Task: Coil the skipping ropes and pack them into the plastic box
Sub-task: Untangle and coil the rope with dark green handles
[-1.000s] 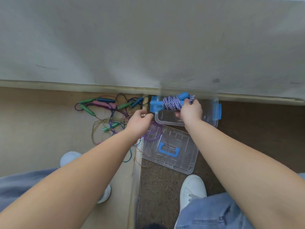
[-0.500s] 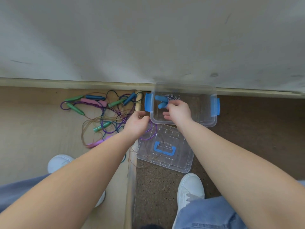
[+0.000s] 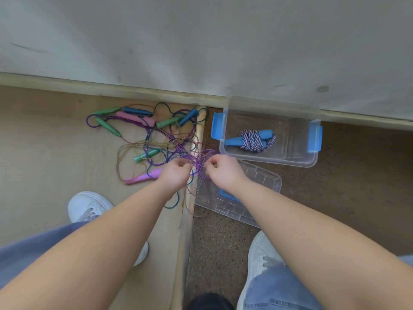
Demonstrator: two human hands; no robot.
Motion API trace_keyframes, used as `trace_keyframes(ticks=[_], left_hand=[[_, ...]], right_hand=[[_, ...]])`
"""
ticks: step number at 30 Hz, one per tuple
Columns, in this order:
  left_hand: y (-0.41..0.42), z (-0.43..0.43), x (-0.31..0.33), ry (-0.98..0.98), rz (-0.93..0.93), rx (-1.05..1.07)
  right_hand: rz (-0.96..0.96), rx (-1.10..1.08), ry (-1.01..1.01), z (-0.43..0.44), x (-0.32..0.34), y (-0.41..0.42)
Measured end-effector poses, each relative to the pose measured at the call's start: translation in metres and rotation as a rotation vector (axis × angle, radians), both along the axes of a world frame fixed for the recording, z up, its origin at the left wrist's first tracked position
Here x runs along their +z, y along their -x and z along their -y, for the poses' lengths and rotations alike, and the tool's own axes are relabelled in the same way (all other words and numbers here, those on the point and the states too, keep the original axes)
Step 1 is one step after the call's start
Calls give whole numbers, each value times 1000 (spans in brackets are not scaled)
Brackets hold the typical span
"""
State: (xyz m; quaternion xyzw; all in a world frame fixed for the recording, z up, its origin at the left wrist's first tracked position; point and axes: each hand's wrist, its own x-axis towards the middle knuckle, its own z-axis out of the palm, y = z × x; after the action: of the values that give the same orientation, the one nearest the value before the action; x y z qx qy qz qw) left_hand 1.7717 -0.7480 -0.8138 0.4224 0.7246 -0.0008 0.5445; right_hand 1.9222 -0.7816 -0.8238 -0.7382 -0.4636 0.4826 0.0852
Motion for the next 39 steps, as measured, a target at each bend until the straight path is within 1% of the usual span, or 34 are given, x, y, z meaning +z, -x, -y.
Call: trace_keyframes(ticks=[4, 6, 8, 10, 13, 15, 17, 20, 22, 25, 28, 33, 37, 39], left_hand=[[12, 2, -22, 67, -23, -10], [15, 2, -31, 93, -23, -26], [19, 2, -39, 108, -10, -34], [22, 0, -45, 83, 19, -40], [24, -5, -51, 35, 26, -65], [24, -6, -53, 44, 32, -94], [24, -4, -54, 60, 33, -162], [25, 1, -54, 53, 32, -236], [27, 3, -54, 36, 36, -246], [30, 3, -48, 6, 24, -224], [32, 0, -37, -65, 3, -203], [30, -1, -2, -248, -8, -344], [26, 3, 28, -384, -22, -452], [24, 9, 44, -442, -40, -474]], right_hand=[[192, 125, 37, 5, -22, 10], [226, 162, 108, 6, -32, 15], [215, 174, 163, 5, -41, 20], [235, 168, 131, 2, -44, 25], [352, 184, -11, -7, -43, 30], [365, 181, -86, -12, -43, 34], [345, 199, -58, -14, -45, 37], [382, 256, 62, -19, -51, 33], [398, 266, 57, -21, -52, 31], [357, 257, 15, -20, -46, 34], [288, 200, -57, -16, -28, 36], [122, 172, -162, -14, 19, 34], [27, 86, -237, -11, 66, 28], [-4, 23, -247, -5, 88, 21]])
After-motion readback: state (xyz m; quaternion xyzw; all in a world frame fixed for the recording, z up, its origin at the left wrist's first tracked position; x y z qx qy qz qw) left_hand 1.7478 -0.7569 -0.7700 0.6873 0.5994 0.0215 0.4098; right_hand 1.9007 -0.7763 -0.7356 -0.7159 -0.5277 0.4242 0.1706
